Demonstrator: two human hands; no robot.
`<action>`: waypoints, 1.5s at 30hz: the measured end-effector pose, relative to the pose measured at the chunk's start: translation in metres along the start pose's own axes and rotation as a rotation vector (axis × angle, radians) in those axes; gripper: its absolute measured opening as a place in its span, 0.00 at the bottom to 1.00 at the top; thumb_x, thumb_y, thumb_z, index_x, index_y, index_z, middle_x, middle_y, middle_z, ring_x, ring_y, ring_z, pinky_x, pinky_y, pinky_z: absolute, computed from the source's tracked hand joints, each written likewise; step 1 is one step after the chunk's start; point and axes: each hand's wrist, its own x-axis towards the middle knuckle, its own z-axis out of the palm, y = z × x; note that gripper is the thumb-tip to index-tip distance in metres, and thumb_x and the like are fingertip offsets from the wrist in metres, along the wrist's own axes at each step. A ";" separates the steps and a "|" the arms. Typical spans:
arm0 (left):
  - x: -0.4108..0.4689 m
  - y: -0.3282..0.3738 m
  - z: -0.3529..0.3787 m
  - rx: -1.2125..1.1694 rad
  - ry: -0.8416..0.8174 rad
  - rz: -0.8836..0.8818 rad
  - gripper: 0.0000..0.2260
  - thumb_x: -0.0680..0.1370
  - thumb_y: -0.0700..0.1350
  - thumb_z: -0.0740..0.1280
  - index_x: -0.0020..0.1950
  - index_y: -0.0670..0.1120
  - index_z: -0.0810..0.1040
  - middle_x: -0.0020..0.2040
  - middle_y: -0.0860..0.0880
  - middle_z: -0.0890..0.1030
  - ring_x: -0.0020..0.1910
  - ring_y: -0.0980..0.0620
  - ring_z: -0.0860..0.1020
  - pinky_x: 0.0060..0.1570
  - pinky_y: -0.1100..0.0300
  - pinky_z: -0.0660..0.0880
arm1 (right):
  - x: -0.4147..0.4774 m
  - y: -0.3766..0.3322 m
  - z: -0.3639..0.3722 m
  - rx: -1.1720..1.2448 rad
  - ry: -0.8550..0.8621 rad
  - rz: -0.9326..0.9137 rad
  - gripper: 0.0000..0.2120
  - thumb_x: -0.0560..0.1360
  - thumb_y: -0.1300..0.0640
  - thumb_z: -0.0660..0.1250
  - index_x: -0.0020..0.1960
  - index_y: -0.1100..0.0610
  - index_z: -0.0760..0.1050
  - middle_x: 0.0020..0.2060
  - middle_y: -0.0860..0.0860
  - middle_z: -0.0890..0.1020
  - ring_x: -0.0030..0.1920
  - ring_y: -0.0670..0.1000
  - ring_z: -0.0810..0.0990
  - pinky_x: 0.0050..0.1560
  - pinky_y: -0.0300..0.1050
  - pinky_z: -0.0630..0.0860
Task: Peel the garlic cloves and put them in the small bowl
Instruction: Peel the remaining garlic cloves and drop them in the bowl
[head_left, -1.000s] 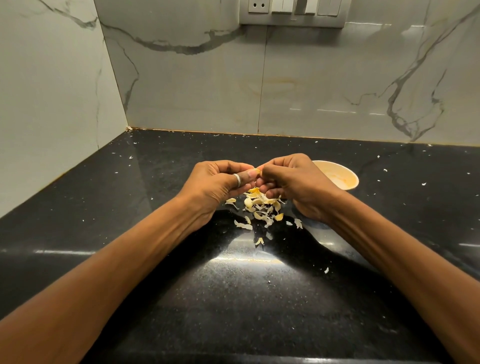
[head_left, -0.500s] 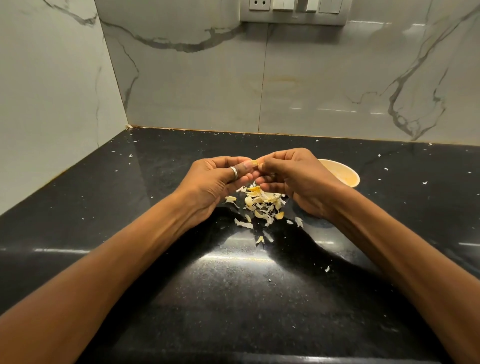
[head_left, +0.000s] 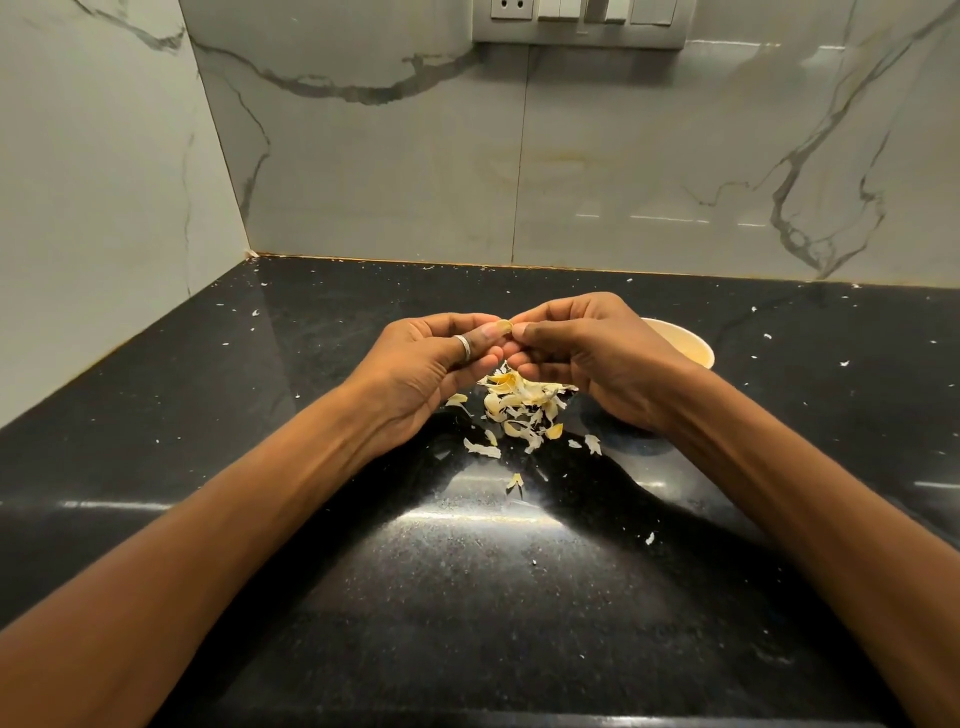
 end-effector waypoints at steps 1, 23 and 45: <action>0.000 0.000 0.000 0.006 -0.004 0.000 0.06 0.78 0.33 0.68 0.52 0.37 0.82 0.40 0.43 0.85 0.39 0.54 0.84 0.40 0.65 0.82 | 0.000 0.001 0.000 -0.005 0.004 -0.003 0.08 0.79 0.67 0.66 0.56 0.70 0.79 0.39 0.59 0.84 0.37 0.50 0.83 0.40 0.39 0.82; 0.005 -0.007 0.000 0.358 0.060 0.190 0.08 0.81 0.40 0.67 0.57 0.40 0.82 0.49 0.41 0.85 0.47 0.52 0.85 0.45 0.61 0.82 | 0.003 0.009 0.008 -0.518 0.143 -0.169 0.06 0.77 0.59 0.70 0.43 0.60 0.82 0.36 0.56 0.85 0.35 0.50 0.84 0.39 0.42 0.81; 0.004 -0.007 0.002 0.345 0.160 0.282 0.12 0.74 0.35 0.74 0.57 0.39 0.80 0.47 0.41 0.85 0.43 0.52 0.86 0.40 0.64 0.81 | 0.003 0.010 0.010 -0.255 0.050 -0.111 0.07 0.77 0.66 0.72 0.54 0.66 0.79 0.45 0.63 0.86 0.44 0.57 0.86 0.47 0.46 0.84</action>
